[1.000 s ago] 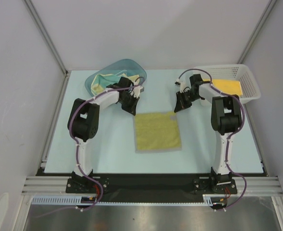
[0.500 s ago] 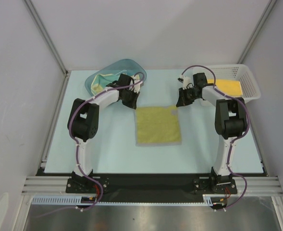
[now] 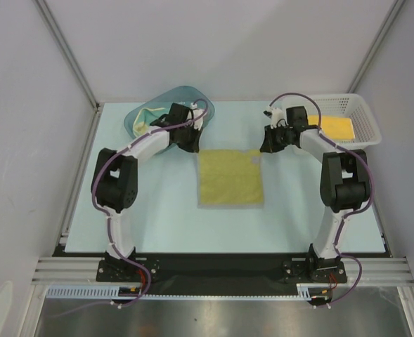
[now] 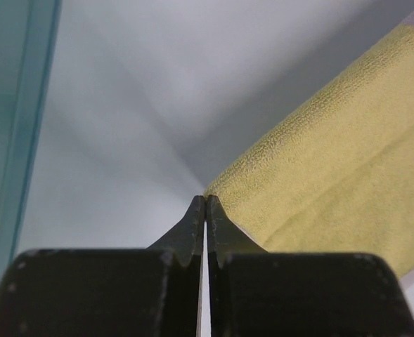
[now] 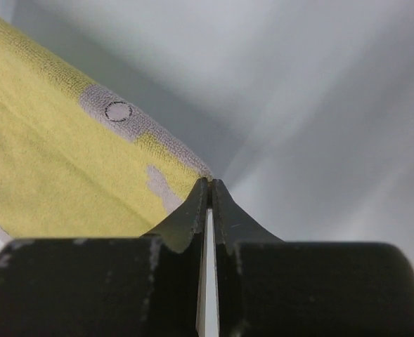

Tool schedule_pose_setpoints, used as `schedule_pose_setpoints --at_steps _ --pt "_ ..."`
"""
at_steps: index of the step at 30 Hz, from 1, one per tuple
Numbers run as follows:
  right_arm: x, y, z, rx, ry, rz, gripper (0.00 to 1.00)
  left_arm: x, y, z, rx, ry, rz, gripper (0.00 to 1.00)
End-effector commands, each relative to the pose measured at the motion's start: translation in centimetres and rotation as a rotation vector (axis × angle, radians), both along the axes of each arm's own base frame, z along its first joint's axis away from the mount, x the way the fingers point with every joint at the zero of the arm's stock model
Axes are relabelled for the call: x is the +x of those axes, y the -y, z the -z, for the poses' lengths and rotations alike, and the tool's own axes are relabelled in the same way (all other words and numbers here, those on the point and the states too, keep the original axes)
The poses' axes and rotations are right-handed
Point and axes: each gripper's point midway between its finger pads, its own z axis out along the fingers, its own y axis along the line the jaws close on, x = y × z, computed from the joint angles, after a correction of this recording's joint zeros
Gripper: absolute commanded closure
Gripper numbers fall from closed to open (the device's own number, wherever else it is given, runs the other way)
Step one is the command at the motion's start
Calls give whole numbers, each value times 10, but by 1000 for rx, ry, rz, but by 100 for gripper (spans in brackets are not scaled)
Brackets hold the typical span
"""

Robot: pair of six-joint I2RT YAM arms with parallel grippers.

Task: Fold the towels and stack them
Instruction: Fold the towel

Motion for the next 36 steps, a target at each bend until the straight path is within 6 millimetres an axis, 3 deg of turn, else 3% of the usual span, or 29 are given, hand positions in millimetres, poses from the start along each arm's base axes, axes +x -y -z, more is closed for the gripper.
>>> schedule_pose_setpoints --at_steps 1,3,4,6,10,11,12,15,19,24,32,36 --pt "17 18 -35 -58 146 110 100 5 -16 -47 -7 112 -51 100" --pt "15 18 -43 -78 181 141 100 0 -15 -49 -16 115 -49 100" --pt "8 19 -37 -82 165 160 100 -4 -13 -51 -19 124 -43 99" --pt "6 19 -50 -81 209 181 100 -10 -14 -48 -3 121 -43 100" --pt "-16 10 -54 -86 216 178 100 -26 -14 -36 27 99 -36 100" --pt "-24 10 -45 -99 200 180 100 -28 -13 -39 22 108 -37 100" --pt "-25 13 -53 -108 228 197 100 -32 -12 -40 17 109 -37 100" --pt "-36 18 -52 -125 227 228 100 -47 -13 -33 30 105 -35 100" --pt "-47 22 -49 -149 183 271 100 -58 -11 -33 27 93 -38 100" --pt "-66 13 -46 -147 151 289 100 -74 -13 -27 60 78 -37 100" --pt "-101 20 -22 -209 33 337 100 -97 -17 -36 52 87 -44 100" --pt "-116 12 -21 -202 8 337 100 -114 -14 -25 57 39 -22 99"
